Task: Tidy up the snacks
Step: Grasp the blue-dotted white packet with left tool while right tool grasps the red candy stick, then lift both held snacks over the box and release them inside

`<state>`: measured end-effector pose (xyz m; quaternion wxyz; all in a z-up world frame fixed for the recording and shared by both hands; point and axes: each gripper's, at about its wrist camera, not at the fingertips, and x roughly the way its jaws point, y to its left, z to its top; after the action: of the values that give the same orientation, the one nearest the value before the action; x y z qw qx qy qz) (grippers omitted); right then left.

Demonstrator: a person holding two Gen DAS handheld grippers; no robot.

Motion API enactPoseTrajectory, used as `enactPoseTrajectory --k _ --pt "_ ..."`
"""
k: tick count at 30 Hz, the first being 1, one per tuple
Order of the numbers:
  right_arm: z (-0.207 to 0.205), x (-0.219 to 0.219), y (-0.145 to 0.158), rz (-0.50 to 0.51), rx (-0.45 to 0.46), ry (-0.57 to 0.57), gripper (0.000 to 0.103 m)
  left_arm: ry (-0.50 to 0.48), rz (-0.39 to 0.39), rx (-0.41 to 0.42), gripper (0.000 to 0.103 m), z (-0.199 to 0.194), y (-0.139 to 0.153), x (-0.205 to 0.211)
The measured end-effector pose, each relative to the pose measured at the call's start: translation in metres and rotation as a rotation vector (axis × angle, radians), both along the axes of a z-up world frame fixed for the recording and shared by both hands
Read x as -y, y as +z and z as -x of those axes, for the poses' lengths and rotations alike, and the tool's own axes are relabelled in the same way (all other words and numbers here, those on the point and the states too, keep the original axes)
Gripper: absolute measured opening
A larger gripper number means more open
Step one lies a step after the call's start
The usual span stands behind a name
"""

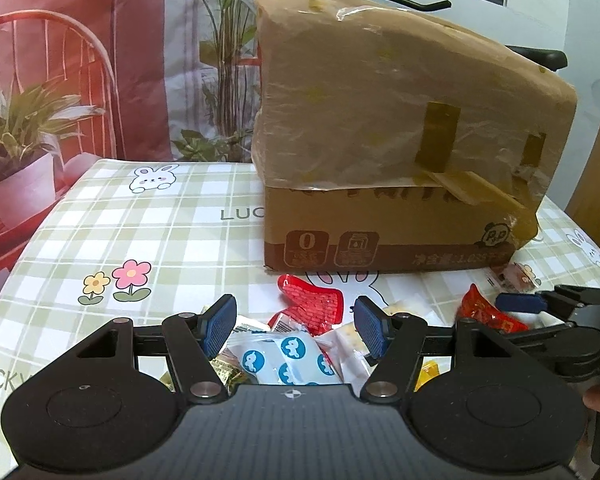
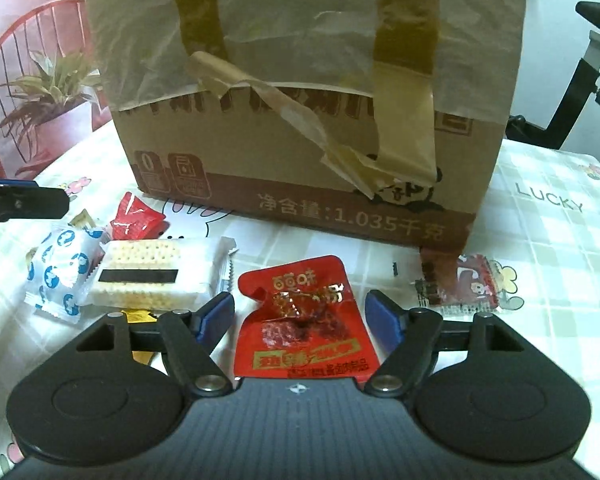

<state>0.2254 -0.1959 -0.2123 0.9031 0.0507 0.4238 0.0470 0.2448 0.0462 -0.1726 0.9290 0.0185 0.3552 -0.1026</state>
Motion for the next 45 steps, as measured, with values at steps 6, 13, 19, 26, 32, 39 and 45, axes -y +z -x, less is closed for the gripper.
enactPoseTrajectory --k 6,13,19,26,32,39,45 --pt "0.001 -0.005 -0.002 0.055 0.007 0.036 0.071 -0.002 0.001 -0.011 0.068 0.002 -0.003 0.0" --pt "0.019 0.006 0.002 -0.013 0.054 0.029 0.055 0.015 -0.017 -0.03 0.068 0.014 -0.007 -0.001" --pt "0.022 0.01 0.011 -0.048 0.071 0.04 0.038 0.076 0.02 -0.056 0.068 0.018 -0.011 -0.009" --pt "0.024 0.016 0.017 -0.088 0.076 0.034 0.013 0.102 0.027 -0.078 0.067 0.024 -0.016 -0.008" --pt "0.025 0.02 0.02 -0.118 0.084 0.021 0.011 0.119 0.029 -0.103 0.067 0.013 -0.024 -0.004" --pt "0.026 0.025 0.023 -0.131 0.089 0.007 0.011 0.138 0.031 -0.132 0.049 -0.001 -0.039 0.001" --pt "0.034 0.032 0.032 -0.147 0.106 0.004 0.011 0.18 0.073 -0.089 0.048 0.023 -0.017 -0.006"
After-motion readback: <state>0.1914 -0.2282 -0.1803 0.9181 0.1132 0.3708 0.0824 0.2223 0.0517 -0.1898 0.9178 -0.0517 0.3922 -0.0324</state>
